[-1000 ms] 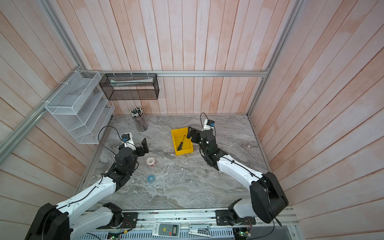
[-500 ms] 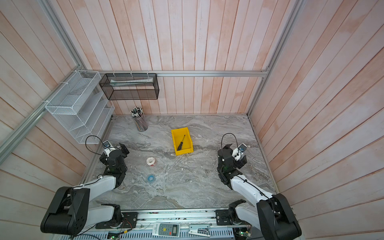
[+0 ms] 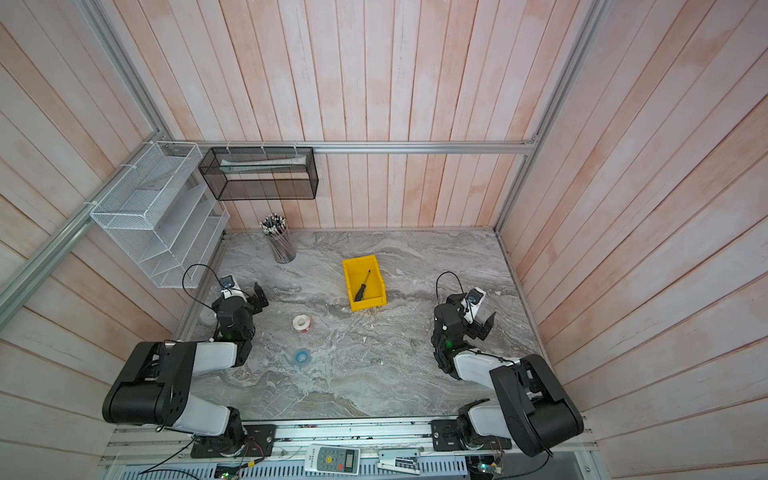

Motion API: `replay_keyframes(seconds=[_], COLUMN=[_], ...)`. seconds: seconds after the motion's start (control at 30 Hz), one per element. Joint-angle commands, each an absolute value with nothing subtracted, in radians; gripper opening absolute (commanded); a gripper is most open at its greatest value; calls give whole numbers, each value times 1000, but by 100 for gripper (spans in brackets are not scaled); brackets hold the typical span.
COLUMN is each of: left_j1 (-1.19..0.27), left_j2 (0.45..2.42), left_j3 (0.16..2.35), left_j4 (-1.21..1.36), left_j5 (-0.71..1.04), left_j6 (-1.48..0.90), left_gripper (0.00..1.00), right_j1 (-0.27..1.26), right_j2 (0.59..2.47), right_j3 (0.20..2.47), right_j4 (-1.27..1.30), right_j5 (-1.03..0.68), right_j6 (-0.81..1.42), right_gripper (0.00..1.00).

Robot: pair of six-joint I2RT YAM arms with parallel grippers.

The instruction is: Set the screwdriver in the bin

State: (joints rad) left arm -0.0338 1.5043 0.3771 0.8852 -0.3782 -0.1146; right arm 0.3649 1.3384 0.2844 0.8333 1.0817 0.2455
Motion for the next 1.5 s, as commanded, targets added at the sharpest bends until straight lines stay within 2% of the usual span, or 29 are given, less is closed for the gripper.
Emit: replay_keyframes(seconds=[0.0,0.1,0.27,0.33,0.4,0.47,0.63,0.77,1.17,1.3,1.47], left_j1=[-35,-37,-35,-33,-44,-47,-28,-26,-25,-25,-25], left_j2=[1511,1512,1501,1504,1574,1525,1535,1539,1539,1539,1539], left_j3=[393,377,336,273,205,231,262,265,266,266,266], left_j4=[902,939,1000,1107,1327,1190,1149,1150,1149,1148,1149], left_j5=[-336,-238,-183,-116,-67,-71,-50,-49,-48,-46,-46], left_j6=[-86,-39,-19,1,49,38,23,21,20,20,21], left_gripper=[100,100,100,100,100,100,100,100,100,100,100], right_j1=[360,360,360,359,359,359,360,401,413,381,257], right_j2=[1363,1387,1422,1440,1461,1486,1628,1669,1685,1628,1519], right_j3=[258,233,193,180,163,141,88,130,137,143,165], right_j4=[993,1102,1281,1353,1438,1543,1849,1873,1858,1723,1447], right_j5=[1034,1043,1039,1058,1088,1105,1106,1110,970,885,662], right_j6=[174,126,36,4,-21,-51,-135,-216,-284,-224,-63], right_gripper=[99,99,99,99,99,99,99,99,100,100,100])
